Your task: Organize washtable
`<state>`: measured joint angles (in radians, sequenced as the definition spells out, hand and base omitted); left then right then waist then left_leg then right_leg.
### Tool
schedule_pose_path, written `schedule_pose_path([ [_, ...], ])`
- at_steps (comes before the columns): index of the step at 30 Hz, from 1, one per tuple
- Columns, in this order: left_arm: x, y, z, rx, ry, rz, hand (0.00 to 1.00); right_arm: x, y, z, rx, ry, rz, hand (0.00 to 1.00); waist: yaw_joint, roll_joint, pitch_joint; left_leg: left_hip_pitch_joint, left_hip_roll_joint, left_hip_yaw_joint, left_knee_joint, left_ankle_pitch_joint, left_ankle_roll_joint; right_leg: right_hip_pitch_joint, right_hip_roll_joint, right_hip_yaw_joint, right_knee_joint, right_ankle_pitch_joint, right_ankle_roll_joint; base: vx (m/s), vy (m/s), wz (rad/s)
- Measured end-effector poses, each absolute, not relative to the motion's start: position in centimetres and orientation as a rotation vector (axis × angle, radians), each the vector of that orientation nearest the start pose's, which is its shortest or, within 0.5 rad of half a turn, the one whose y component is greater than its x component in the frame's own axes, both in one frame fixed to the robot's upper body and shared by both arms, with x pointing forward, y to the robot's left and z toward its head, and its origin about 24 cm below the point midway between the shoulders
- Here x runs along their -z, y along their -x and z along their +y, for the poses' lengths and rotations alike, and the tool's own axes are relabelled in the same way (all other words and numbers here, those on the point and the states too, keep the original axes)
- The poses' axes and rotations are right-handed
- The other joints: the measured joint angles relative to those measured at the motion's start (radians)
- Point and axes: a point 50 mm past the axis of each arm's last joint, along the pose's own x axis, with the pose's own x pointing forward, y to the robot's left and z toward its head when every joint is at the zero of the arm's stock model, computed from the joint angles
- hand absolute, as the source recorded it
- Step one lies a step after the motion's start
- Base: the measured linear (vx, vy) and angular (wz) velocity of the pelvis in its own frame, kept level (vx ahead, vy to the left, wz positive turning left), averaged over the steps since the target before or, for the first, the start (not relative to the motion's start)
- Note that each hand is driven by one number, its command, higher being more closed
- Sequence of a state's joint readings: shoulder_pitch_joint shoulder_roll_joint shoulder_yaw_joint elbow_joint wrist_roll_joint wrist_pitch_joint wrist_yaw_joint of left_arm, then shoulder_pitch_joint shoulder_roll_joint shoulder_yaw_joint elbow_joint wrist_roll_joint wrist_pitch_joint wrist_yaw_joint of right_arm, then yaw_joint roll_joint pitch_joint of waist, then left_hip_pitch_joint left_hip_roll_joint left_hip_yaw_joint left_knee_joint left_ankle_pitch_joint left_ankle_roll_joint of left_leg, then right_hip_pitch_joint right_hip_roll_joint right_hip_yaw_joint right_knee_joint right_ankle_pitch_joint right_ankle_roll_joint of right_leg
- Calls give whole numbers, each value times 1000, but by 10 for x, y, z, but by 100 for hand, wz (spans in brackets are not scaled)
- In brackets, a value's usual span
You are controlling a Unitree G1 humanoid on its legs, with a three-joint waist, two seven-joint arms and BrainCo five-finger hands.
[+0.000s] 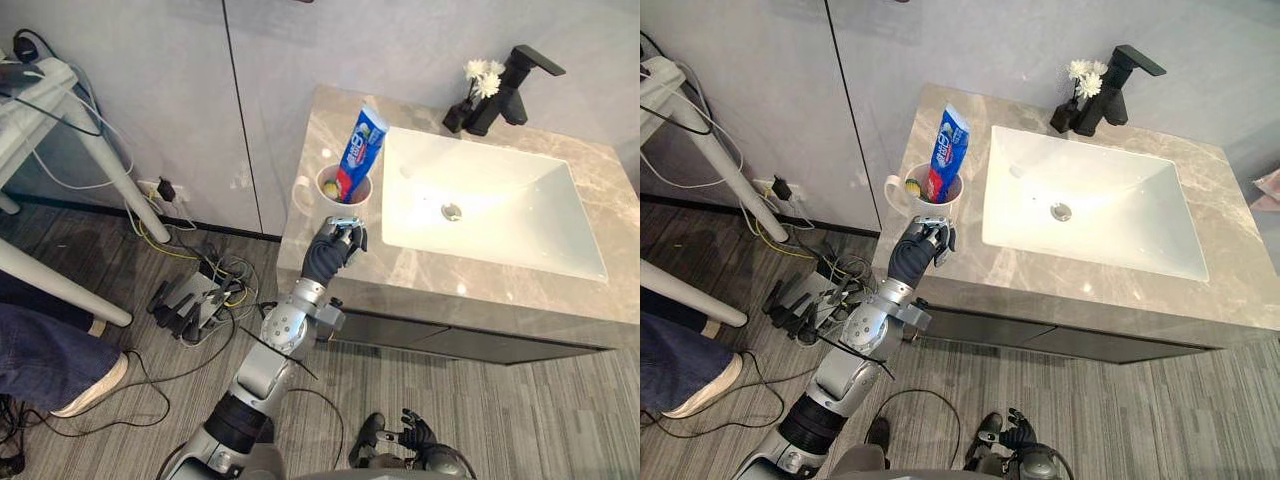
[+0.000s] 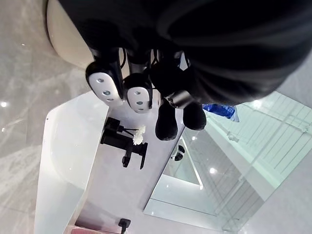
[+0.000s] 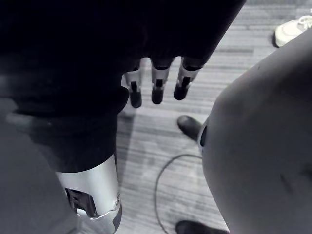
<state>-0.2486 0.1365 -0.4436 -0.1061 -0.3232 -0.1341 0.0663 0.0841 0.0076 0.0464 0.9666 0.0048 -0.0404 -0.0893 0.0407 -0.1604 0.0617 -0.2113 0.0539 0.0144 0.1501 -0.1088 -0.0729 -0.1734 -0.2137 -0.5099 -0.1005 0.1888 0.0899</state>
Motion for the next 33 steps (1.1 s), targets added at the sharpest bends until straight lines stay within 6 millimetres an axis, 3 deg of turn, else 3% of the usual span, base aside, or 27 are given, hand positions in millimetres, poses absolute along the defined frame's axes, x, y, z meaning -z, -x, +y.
schedule_pose_path([
  [10, -124, -261, 47, 499, 216, -341, 100, 156, -116, -145, 58, 40, 1018, 0, 0, 2, 2, 1, 0, 2, -3, 0, 0, -2, -1, 3, 0, 0, 0, 1, 2, -1],
  [13, -117, -263, 46, 484, 140, -324, 100, 156, -116, -145, 59, 40, 1017, 0, 0, 3, 3, 0, 0, 5, -3, 0, 0, -5, 0, 6, 0, 0, 0, 9, 18, -2],
  [33, -119, -269, 57, 404, 48, -355, 100, 153, -125, -145, 54, 47, 980, 0, -1, 10, 40, -7, -2, 16, -10, 0, 0, -24, -2, 20, 0, 2, 2, 8, 8, -2],
])
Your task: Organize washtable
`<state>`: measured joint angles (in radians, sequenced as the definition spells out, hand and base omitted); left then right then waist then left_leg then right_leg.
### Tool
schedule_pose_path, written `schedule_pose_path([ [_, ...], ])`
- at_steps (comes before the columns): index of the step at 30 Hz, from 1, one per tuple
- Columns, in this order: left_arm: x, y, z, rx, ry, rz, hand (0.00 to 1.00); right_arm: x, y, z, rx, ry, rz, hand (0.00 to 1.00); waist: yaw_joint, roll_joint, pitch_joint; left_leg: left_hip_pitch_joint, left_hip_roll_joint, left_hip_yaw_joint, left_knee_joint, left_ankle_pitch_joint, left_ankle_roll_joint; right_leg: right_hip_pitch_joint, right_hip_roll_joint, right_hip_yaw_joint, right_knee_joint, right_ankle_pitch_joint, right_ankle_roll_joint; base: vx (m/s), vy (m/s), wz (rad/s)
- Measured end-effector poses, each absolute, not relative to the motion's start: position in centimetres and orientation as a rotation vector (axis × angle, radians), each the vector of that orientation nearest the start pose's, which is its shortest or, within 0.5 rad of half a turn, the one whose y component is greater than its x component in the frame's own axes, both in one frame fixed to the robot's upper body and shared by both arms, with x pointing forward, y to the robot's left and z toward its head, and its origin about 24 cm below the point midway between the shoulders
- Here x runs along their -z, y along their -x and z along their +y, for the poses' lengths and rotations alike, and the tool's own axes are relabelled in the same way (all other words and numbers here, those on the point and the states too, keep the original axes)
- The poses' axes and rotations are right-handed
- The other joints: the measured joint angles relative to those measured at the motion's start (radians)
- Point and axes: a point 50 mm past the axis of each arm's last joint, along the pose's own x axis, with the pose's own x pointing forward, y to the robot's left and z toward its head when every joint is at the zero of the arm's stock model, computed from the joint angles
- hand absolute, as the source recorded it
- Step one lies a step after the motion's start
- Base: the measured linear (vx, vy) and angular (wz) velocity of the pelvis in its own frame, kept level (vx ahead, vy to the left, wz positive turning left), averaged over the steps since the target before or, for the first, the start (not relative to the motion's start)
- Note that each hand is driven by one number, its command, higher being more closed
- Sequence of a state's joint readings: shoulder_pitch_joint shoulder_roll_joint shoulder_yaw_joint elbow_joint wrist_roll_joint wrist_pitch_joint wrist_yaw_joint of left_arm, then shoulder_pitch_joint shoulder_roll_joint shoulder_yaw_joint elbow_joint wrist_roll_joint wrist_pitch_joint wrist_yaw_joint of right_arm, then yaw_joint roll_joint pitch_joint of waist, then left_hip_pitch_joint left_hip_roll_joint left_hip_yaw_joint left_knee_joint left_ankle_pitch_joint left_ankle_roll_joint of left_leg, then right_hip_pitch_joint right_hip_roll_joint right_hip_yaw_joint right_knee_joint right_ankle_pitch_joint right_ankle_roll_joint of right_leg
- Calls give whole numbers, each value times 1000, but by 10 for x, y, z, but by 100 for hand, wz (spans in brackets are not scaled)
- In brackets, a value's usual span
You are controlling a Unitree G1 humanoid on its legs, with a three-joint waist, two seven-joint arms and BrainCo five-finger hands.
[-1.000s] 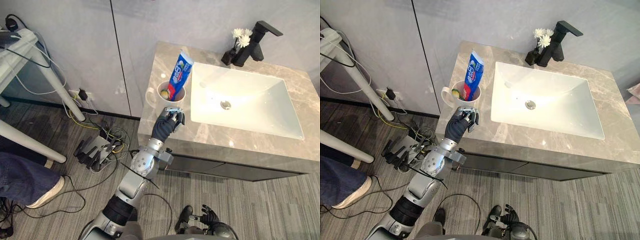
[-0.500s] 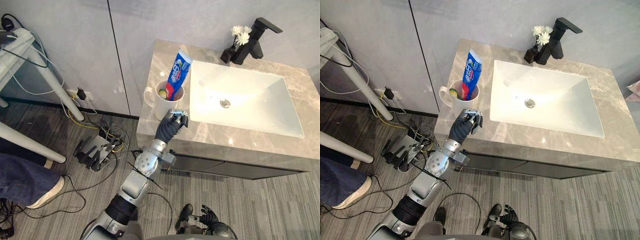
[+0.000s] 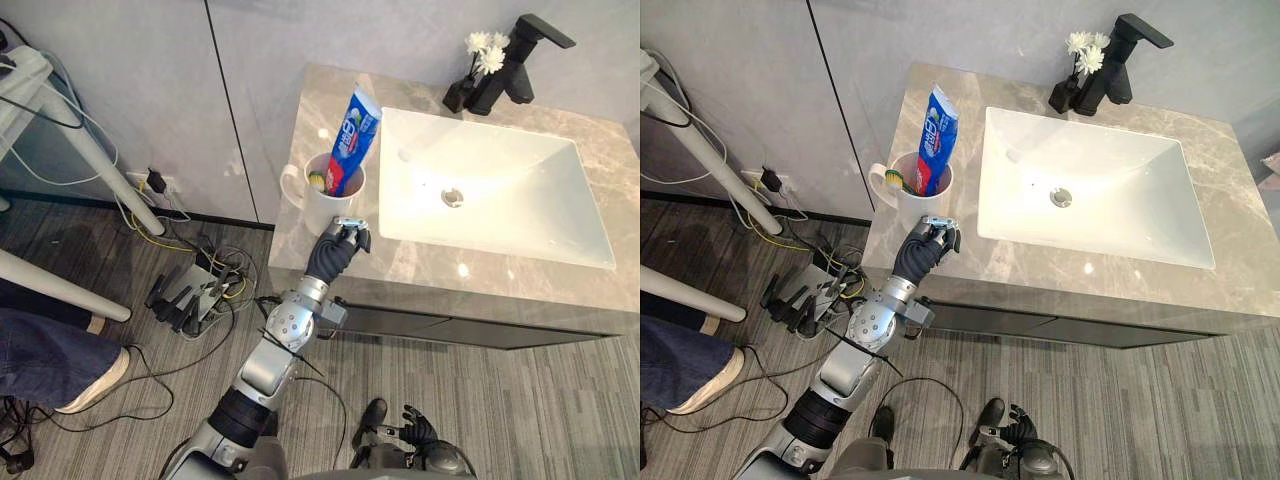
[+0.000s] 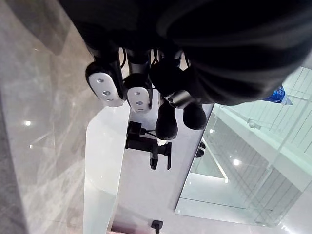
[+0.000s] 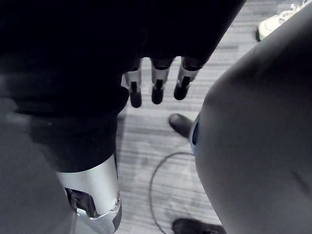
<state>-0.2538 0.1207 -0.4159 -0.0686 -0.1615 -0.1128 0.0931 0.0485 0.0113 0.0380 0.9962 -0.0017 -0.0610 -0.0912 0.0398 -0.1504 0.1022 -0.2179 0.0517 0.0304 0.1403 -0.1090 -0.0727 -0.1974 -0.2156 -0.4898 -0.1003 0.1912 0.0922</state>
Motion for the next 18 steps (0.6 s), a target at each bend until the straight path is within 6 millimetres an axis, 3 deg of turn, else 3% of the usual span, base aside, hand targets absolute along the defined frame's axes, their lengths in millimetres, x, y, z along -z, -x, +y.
schedule_pose_path([
  [9, -113, -263, 78, 315, 65, -346, 100, 153, -126, -146, 47, 56, 974, 0, 2, 3, 8, -1, -1, -2, 0, 0, 0, 0, 0, -2, 0, 0, 0, 0, 0, 0],
  [18, -112, -258, 85, 276, 86, -346, 100, 152, -126, -149, 47, 62, 972, 0, 3, 10, 13, -3, 0, -4, 3, 0, 0, 2, 0, -4, 0, 0, 0, 0, 0, 0],
])
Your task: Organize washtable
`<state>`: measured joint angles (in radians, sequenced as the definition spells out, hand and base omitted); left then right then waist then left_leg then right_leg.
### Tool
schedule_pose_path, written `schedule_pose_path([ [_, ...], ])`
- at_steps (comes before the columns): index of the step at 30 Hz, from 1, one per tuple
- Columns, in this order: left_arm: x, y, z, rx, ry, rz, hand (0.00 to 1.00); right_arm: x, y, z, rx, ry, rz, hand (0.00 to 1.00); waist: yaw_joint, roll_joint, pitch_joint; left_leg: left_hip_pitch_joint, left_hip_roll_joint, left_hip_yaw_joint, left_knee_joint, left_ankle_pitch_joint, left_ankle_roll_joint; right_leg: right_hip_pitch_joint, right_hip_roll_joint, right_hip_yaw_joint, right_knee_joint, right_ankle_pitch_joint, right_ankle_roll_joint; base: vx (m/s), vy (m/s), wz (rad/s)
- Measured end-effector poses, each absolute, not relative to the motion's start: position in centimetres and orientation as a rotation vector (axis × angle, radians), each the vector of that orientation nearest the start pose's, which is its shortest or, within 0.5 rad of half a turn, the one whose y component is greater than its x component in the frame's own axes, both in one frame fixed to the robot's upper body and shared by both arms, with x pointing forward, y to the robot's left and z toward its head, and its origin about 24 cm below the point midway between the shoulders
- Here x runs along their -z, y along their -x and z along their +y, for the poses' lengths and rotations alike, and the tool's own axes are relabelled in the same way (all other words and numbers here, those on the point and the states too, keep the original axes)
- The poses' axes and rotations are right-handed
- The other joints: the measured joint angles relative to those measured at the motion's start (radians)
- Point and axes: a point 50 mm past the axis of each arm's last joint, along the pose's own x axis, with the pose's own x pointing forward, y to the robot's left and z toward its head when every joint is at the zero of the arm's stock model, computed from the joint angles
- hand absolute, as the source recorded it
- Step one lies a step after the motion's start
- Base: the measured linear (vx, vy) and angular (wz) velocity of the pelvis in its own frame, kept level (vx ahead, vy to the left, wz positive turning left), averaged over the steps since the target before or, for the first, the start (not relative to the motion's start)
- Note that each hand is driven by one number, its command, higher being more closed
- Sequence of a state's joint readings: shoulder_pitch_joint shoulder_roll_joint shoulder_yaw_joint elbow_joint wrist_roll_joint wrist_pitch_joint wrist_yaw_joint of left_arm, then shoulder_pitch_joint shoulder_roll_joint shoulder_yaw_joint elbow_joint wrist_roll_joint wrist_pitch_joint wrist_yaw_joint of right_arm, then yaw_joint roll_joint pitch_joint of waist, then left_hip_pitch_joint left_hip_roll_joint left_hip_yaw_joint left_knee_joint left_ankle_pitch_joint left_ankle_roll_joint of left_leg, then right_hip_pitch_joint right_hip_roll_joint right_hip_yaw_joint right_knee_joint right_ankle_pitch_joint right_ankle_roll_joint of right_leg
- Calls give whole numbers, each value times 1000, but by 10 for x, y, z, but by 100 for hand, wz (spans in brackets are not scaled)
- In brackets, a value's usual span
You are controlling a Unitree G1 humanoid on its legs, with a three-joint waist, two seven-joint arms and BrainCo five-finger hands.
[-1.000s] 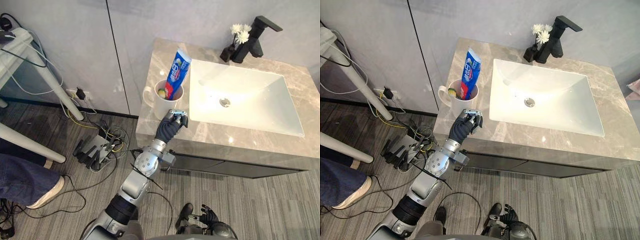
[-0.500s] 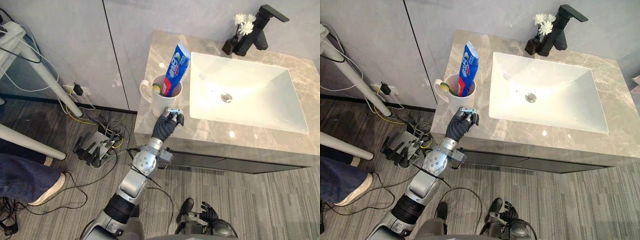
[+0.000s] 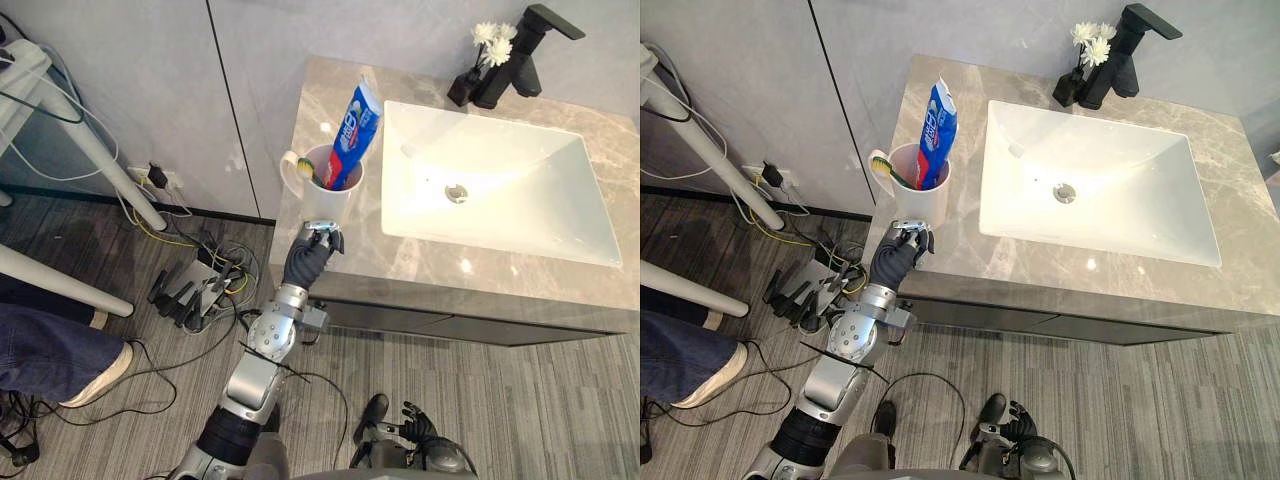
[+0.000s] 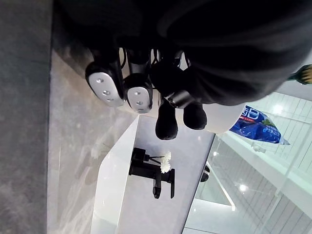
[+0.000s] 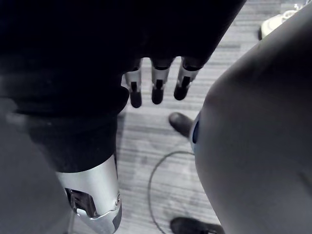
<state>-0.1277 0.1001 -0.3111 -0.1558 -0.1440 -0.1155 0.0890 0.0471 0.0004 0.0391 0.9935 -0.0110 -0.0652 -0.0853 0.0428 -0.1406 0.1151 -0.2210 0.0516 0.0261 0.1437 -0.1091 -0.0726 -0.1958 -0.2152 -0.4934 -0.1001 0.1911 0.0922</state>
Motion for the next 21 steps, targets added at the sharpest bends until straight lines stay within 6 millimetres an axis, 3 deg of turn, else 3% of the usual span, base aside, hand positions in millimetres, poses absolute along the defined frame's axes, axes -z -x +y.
schedule_pose_path([
  [16, -114, -258, 87, 269, 86, -352, 100, 151, -127, -152, 51, 66, 957, 0, -1, 8, 6, 5, 2, 16, 0, -2, 1, -5, 3, 15, 0, 2, -3, 0, 0, -2],
  [21, -112, -259, 93, 249, 79, -343, 100, 144, -138, -153, 53, 68, 906, 0, -2, 20, 13, 22, 2, 55, 1, -8, 8, -14, 4, 56, 0, 12, -14, -2, 25, -22],
])
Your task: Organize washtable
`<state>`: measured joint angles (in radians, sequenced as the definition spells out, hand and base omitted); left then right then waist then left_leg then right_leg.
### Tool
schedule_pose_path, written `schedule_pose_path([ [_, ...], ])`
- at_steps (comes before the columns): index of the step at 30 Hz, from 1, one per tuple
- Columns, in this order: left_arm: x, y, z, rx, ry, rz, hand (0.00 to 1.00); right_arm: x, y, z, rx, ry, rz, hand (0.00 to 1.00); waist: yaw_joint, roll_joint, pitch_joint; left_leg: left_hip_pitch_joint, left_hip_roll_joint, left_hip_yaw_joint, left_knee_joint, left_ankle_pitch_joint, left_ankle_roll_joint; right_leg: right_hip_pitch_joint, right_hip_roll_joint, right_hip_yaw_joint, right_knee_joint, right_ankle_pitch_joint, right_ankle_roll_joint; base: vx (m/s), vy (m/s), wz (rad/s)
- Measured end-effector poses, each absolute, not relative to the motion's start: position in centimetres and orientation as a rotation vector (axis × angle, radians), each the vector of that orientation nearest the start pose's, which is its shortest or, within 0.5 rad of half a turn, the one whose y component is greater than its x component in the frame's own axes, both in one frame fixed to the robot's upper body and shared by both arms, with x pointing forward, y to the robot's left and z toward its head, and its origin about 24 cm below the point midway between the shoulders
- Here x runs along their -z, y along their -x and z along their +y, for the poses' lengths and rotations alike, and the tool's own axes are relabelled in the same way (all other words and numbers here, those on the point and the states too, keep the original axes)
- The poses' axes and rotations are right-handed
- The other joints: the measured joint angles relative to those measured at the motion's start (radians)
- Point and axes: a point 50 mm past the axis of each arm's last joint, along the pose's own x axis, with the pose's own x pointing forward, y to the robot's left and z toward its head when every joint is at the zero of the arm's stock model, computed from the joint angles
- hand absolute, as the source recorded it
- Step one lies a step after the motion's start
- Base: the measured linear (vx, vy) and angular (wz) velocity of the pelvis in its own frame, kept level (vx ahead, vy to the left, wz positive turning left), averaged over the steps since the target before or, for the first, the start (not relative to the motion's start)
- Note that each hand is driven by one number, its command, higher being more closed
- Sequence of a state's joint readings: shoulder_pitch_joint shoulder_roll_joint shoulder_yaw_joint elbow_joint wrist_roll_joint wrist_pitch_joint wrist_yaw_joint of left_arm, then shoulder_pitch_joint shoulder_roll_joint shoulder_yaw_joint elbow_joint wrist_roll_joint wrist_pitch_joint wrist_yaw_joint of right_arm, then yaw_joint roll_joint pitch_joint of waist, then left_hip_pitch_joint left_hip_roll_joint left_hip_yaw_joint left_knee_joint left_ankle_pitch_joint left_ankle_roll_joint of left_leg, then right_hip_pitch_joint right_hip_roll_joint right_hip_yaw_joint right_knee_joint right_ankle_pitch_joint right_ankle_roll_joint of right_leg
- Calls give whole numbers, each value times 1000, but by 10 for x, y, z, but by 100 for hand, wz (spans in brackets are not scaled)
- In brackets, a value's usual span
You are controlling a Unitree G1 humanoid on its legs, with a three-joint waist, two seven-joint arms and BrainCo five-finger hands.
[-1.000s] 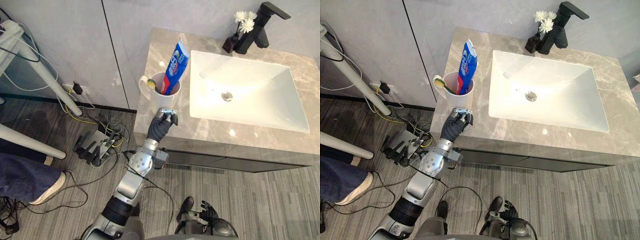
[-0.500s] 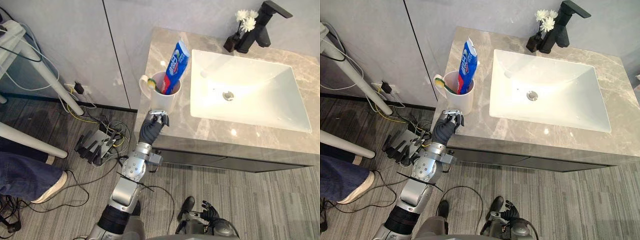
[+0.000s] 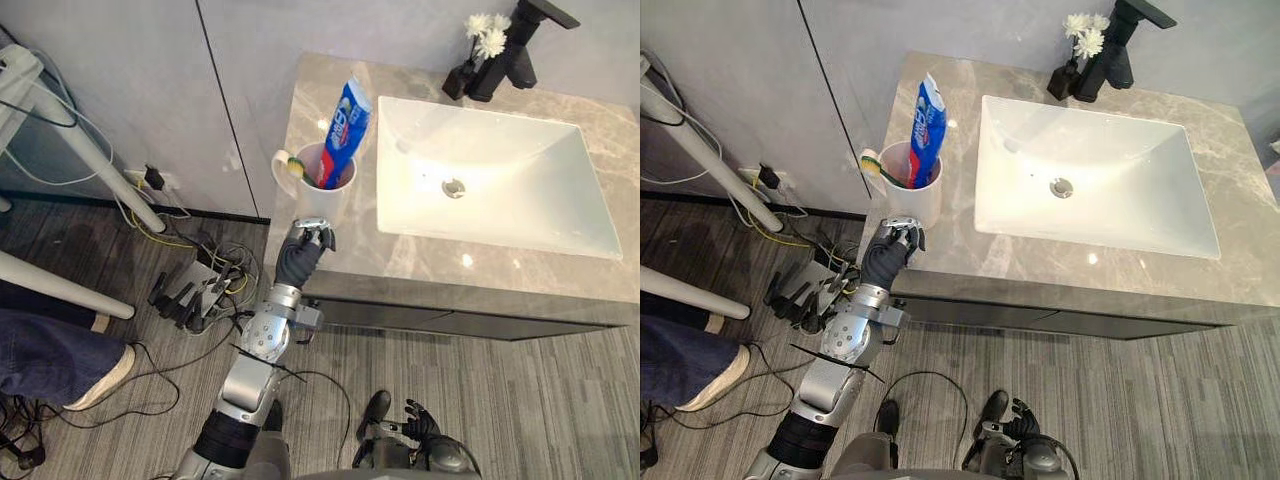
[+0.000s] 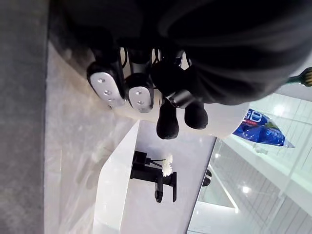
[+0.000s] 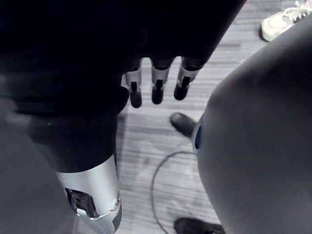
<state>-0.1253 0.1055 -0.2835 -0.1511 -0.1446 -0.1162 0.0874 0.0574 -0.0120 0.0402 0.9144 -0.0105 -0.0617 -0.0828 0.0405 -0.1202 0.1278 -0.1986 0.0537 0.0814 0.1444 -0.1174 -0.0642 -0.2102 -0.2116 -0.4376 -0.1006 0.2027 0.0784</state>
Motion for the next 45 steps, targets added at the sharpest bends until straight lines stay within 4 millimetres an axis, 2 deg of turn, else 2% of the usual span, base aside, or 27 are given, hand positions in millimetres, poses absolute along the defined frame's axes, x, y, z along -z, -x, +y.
schedule_pose_path([
  [16, -111, -266, 102, 247, -5, -358, 100, 140, -141, -156, 31, 74, 879, 0, -4, 10, -3, -3, -1, 4, -1, 0, 0, -7, 1, 7, 0, 1, -1, 5, 5, -1],
  [25, -110, -267, 114, 195, -13, -357, 100, 141, -141, -155, 24, 77, 880, 0, -9, 15, -5, -2, -1, 4, 0, 0, 0, -7, 1, 8, 0, 2, -1, 0, 0, 0],
  [30, -111, -268, 134, 95, -11, -363, 100, 141, -140, -155, 16, 83, 879, 0, -25, 15, -5, -1, -1, 5, 0, -1, 0, -7, 1, 9, 0, 2, -1, 0, 0, 0],
  [37, -110, -267, 168, -85, -8, -356, 100, 141, -137, -155, 7, 76, 883, 0, -25, 15, -5, 2, 1, 9, 1, -4, 0, -7, 4, 15, -1, 2, -1, 0, 0, 0],
  [40, -107, -264, 177, -128, -9, -341, 100, 140, -137, -155, 8, 74, 875, 0, -25, 14, -6, 2, 1, 9, 1, -6, 1, -7, 4, 15, -1, 2, -1, 0, 0, 0],
  [43, -90, -258, 179, -141, -14, -252, 100, 141, -135, -155, 9, 72, 879, 0, -21, 10, -8, -1, 1, 22, 3, -11, 1, -17, 3, 29, 0, 4, 2, 7, 4, -8],
  [45, -91, -257, 180, -142, -13, -255, 100, 141, -134, -156, 11, 72, 883, 0, -22, 10, -8, -4, 1, 25, 6, -12, 2, -21, 2, 32, 0, 5, 3, 26, 15, -9],
])
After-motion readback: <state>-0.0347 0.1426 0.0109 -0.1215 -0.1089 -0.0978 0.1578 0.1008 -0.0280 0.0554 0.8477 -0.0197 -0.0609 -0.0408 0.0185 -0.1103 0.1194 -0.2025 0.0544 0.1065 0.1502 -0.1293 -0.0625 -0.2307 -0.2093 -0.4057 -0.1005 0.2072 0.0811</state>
